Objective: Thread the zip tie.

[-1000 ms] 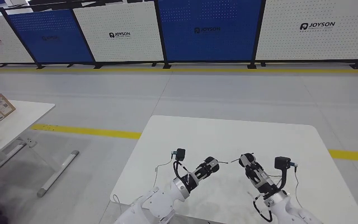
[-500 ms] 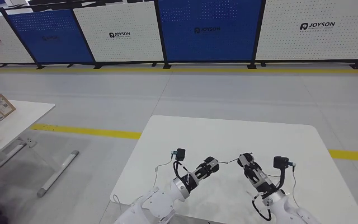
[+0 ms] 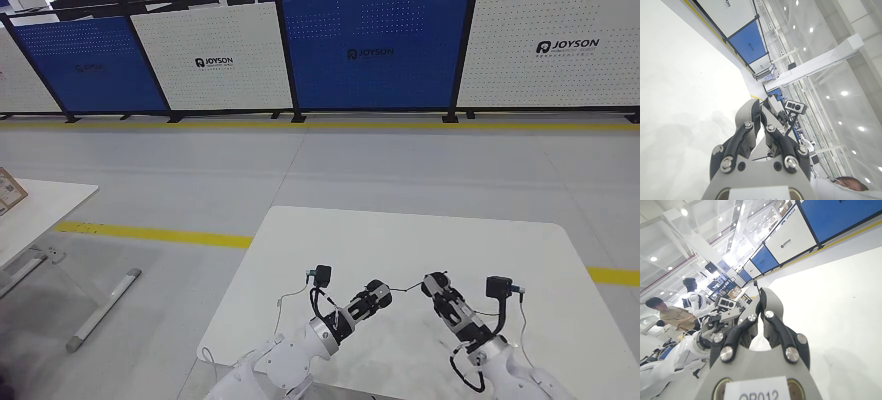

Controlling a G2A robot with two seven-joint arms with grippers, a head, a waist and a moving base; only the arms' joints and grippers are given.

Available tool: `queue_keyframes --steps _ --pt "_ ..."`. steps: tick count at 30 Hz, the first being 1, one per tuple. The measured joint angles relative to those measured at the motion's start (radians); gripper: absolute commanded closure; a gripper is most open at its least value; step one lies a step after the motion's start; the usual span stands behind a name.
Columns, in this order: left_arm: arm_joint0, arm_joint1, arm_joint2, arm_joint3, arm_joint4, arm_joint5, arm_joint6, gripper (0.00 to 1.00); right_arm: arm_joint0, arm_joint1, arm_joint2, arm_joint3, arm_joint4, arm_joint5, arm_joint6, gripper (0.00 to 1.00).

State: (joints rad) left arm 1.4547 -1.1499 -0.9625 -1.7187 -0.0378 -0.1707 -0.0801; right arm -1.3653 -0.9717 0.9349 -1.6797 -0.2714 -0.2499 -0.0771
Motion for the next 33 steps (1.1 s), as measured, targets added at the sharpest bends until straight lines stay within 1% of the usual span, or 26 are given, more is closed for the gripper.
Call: queue_keyframes --steps 11,21,23,25,27,31,33 --pt "0.000 0.000 0.000 0.000 0.000 0.000 0.000 1.00 -0.006 -0.018 0.011 0.004 -0.016 -0.012 0.050 1.00" --pt "0.001 -0.001 0.002 -0.002 -0.010 -0.002 0.000 1.00 -0.007 -0.019 0.011 0.004 -0.014 -0.014 0.050 1.00" --pt "0.003 -0.004 0.004 -0.004 -0.042 -0.014 -0.001 1.00 -0.013 -0.022 0.013 0.001 -0.005 -0.033 0.048 1.00" --pt "0.003 -0.006 0.002 -0.003 -0.079 -0.028 -0.010 1.00 -0.017 -0.026 0.016 0.008 0.014 -0.068 0.052 1.00" --pt "0.003 -0.007 -0.003 -0.004 -0.090 -0.033 -0.017 1.00 -0.013 -0.030 0.018 0.020 0.028 -0.088 0.066 1.00" --pt "0.009 -0.006 -0.012 -0.013 -0.080 -0.034 -0.019 1.00 -0.011 -0.038 0.019 0.025 0.030 -0.091 0.066 1.00" --pt "0.013 -0.005 -0.018 -0.014 -0.067 -0.027 -0.012 1.00 -0.017 -0.040 0.026 0.024 0.031 -0.090 0.055 1.00"
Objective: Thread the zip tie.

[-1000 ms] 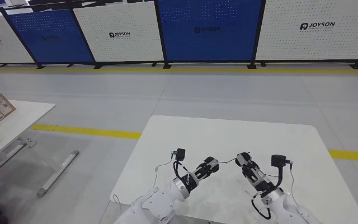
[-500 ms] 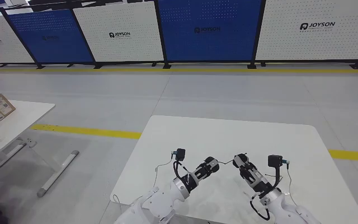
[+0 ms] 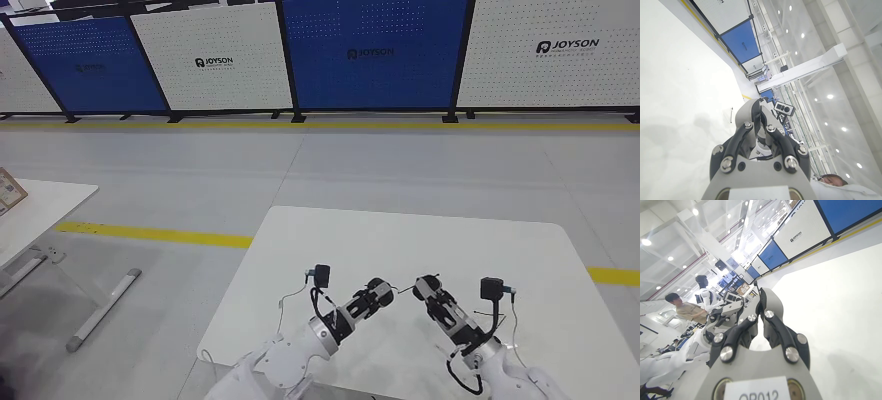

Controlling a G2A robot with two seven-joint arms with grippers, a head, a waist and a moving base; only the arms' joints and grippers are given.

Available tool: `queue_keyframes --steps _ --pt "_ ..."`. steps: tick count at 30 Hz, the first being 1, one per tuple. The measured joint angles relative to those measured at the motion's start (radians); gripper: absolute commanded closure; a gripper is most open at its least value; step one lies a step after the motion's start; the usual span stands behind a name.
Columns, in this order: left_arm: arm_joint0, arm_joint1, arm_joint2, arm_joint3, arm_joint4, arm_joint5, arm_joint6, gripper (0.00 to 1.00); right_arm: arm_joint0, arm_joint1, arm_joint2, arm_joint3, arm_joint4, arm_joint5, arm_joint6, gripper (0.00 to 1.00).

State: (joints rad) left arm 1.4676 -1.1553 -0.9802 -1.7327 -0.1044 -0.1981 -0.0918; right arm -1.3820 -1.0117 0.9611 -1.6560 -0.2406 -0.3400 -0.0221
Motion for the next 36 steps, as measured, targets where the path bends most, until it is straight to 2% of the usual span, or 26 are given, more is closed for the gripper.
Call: queue_keyframes --steps 6,13,17,23,27,34,36 --pt "0.005 -0.002 0.003 0.001 0.013 0.004 0.002 1.00 -0.034 0.000 0.030 -0.021 -0.019 0.000 -0.014 1.00" --pt "0.001 -0.008 0.013 0.004 0.027 0.000 0.012 1.00 -0.042 -0.008 0.035 -0.024 -0.042 0.000 -0.004 1.00" --pt "0.000 -0.008 0.011 0.003 0.064 0.020 0.014 1.00 -0.055 -0.011 0.051 -0.031 -0.064 0.008 -0.014 1.00" --pt "0.001 -0.009 0.012 0.004 0.088 0.031 0.011 0.80 -0.062 -0.018 0.061 -0.038 -0.084 0.030 -0.008 1.00" --pt "0.002 -0.010 0.016 0.002 0.119 0.039 0.010 0.76 -0.064 -0.025 0.061 -0.040 -0.100 0.046 -0.008 1.00" --pt "-0.003 -0.014 0.028 0.000 0.147 0.057 0.013 0.76 -0.062 -0.036 0.063 -0.032 -0.104 0.046 0.001 1.00" --pt "-0.008 -0.016 0.034 0.003 0.153 0.064 0.013 0.79 -0.064 -0.038 0.065 -0.035 -0.108 0.045 0.002 1.00"
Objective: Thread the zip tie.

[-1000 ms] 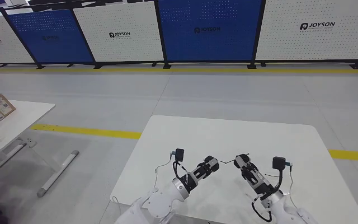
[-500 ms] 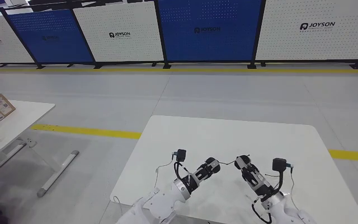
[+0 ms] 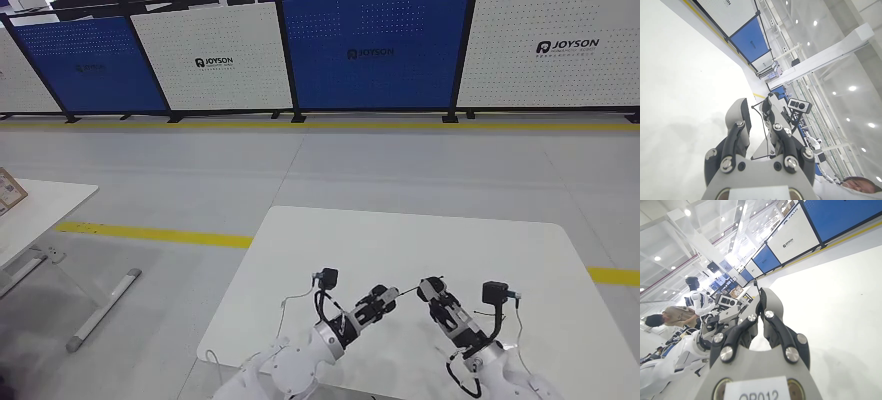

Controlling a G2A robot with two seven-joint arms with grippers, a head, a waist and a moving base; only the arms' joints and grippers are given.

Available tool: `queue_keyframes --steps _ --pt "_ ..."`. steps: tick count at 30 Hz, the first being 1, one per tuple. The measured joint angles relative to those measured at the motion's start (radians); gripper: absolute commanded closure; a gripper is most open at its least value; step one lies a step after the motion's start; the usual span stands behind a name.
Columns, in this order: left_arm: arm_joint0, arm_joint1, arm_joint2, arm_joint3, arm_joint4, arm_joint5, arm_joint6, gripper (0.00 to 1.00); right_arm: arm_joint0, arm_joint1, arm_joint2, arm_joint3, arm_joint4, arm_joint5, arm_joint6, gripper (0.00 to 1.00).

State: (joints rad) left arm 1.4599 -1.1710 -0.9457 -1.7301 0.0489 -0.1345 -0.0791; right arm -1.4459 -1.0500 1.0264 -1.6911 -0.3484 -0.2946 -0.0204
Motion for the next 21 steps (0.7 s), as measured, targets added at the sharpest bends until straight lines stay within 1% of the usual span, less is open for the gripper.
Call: queue_keyframes --steps 7,8,9,10,13,21 --pt "-0.016 -0.008 0.020 0.014 0.014 0.021 0.005 0.80 -0.011 -0.007 0.017 -0.006 -0.005 -0.008 0.000 1.00" --pt "-0.017 -0.009 0.021 0.015 0.014 0.023 0.006 0.83 -0.013 -0.007 0.020 -0.007 -0.006 -0.009 0.000 1.00" --pt "-0.018 -0.010 0.021 0.016 0.014 0.024 0.009 0.88 -0.015 -0.008 0.023 -0.009 -0.007 -0.011 0.001 1.00" --pt "-0.019 -0.010 0.022 0.017 0.014 0.025 0.011 0.89 -0.017 -0.009 0.026 -0.010 -0.008 -0.012 0.001 1.00" --pt "-0.020 -0.012 0.020 0.019 0.009 0.026 0.018 0.98 -0.022 -0.011 0.033 -0.013 -0.012 -0.016 0.005 1.00" --pt "-0.021 -0.016 0.017 0.018 0.009 0.026 0.023 1.00 -0.028 -0.018 0.047 -0.016 -0.022 -0.018 0.019 1.00"
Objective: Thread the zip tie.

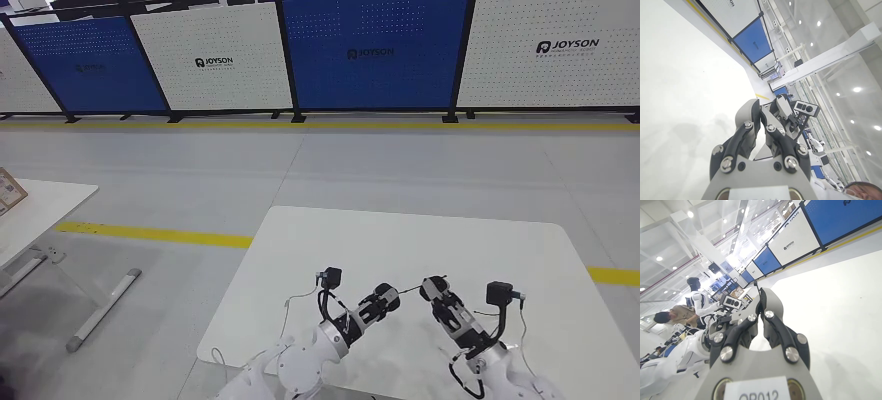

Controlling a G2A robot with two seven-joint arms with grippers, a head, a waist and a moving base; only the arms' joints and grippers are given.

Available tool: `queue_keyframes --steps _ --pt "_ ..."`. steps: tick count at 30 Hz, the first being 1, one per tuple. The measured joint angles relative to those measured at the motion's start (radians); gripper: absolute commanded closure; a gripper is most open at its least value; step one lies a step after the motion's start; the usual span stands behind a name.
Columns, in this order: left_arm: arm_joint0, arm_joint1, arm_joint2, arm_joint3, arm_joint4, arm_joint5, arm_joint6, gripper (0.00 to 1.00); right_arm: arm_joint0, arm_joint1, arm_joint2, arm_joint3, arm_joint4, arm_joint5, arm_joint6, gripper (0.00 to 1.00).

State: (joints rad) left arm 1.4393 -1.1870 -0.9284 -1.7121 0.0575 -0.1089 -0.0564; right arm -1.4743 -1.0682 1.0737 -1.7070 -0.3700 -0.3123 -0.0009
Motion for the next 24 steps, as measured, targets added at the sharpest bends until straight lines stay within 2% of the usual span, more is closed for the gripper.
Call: queue_keyframes --steps 18,23,24 --pt "0.012 -0.003 -0.007 -0.012 -0.009 -0.049 -0.027 1.00 0.011 -0.017 0.013 0.013 0.039 -0.028 0.082 1.00" --pt "0.014 -0.004 -0.010 -0.012 -0.004 -0.048 -0.023 1.00 0.014 -0.020 0.016 0.016 0.051 -0.028 0.101 1.00" --pt "0.014 -0.004 -0.010 -0.012 -0.001 -0.045 -0.019 1.00 0.014 -0.021 0.018 0.016 0.052 -0.028 0.104 0.94"
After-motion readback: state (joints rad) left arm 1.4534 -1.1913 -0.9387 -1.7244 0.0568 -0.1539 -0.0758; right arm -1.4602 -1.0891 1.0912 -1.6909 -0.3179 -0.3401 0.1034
